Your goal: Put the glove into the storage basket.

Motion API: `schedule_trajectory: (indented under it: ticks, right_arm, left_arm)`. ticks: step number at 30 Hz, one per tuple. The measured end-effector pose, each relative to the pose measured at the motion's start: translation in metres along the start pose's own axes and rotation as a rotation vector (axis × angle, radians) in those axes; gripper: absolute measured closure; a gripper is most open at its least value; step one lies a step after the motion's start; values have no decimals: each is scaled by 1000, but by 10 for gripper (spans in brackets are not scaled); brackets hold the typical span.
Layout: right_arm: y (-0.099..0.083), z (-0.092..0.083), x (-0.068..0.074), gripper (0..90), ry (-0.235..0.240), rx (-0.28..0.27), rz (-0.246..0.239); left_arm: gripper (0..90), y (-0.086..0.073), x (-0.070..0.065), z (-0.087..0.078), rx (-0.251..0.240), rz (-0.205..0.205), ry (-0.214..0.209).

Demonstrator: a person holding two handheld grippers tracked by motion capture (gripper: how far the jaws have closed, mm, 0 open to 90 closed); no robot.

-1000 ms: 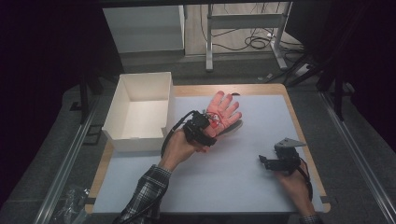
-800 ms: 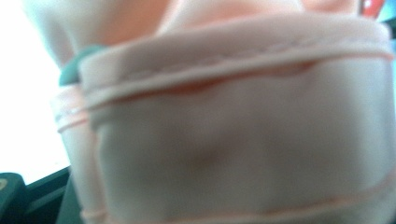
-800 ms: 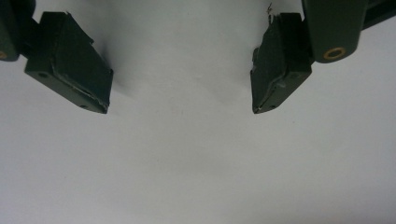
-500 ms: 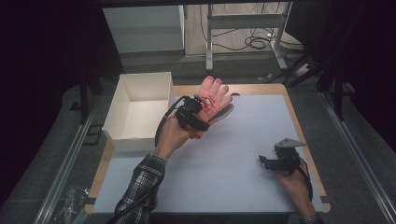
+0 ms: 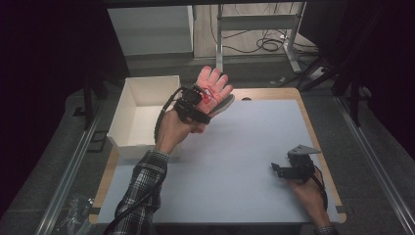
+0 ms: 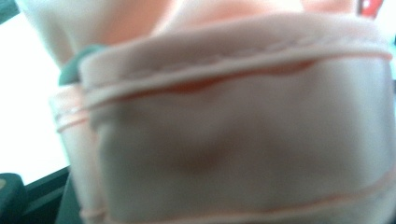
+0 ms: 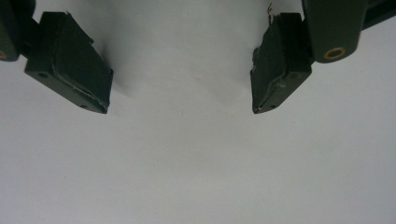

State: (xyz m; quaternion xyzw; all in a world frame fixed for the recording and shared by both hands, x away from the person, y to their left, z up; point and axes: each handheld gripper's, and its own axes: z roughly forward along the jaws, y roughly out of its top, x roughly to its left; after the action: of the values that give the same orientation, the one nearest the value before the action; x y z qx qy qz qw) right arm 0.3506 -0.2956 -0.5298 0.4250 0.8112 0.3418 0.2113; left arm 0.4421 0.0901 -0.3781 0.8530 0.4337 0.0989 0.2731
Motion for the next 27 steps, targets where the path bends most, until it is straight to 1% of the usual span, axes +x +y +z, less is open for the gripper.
schedule_trajectory:
  ticks: [4,6,7,10,14,22,24,27]
  right_arm:
    - [0,0,0,213,0,0,1]
    - [0,0,0,213,0,0,1]
    - [0,0,0,213,0,0,1]
    - [0,0,0,213,0,0,0]
    - [0,0,0,213,0,-1,-1]
    - [0,0,0,213,0,-1,0]
    - [0,0,0,213,0,0,0]
    - [0,0,0,213,-1,-1,0]
  left_arm:
    - [392,3,9,-13,-17,-27,15]
    - [392,4,13,-18,-19,-31,30]
    - [392,4,15,-22,-28,-35,40]
    - [391,3,21,-30,-37,-48,55]
    - [391,-1,34,-39,-46,-79,80]
    - [391,-19,61,-56,-69,-154,132]
    - [391,-24,66,-59,-70,-169,144]
    - [391,-33,76,-61,-76,-204,165]
